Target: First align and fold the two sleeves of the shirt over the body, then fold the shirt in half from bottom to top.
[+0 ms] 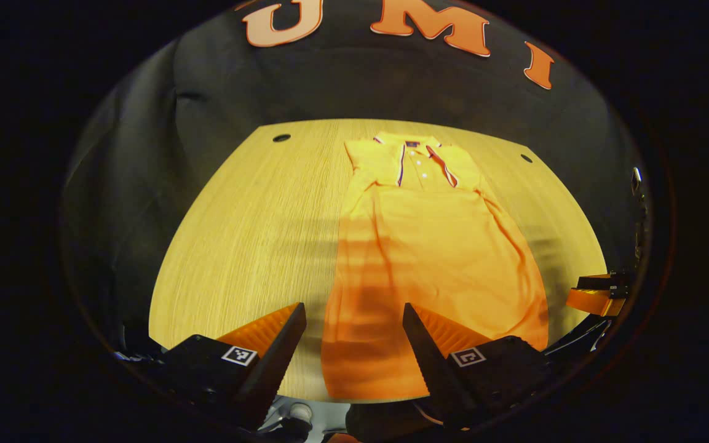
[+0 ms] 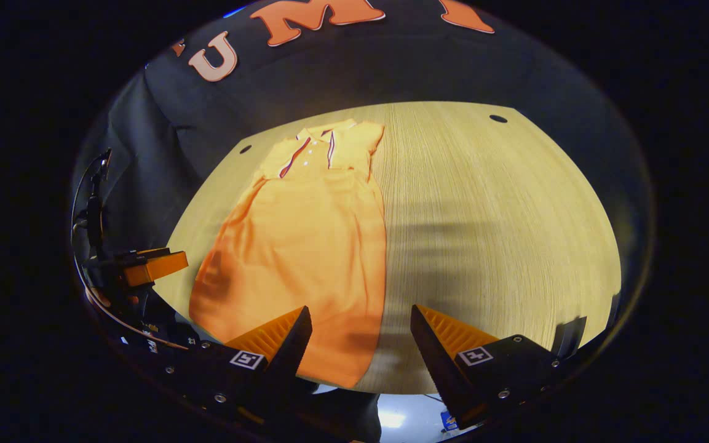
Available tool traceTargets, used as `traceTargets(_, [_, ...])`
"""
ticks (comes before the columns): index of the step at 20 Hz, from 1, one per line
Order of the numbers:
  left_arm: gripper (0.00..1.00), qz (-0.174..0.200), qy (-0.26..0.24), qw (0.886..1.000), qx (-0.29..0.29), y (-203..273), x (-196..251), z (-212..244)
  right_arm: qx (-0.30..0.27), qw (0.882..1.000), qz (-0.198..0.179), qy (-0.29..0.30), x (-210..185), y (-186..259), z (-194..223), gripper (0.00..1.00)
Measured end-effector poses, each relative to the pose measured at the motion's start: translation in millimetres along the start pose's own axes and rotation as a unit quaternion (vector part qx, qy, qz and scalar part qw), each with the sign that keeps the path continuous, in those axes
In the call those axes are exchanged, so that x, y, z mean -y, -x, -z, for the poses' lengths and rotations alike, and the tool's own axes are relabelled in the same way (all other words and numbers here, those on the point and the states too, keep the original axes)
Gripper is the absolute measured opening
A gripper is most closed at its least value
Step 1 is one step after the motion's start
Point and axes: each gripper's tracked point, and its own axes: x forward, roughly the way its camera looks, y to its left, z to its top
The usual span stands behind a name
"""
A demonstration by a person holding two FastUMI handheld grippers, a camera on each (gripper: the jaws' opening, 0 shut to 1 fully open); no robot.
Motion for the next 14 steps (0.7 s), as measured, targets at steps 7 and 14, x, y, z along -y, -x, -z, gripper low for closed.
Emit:
traceTargets(7, [0.99, 0.011, 0.012, 0.995, -0.098, -5, -2, 61, -0.062, 0.998, -0.001, 0.015, -6, -15, 37, 0.99])
traceTargets(14, [0.99, 0.008, 0.039, 0.989, -0.146, -21, 0, 95, -0.104, 0.994, 0.028, 0.024, -1, -22, 69, 0.98])
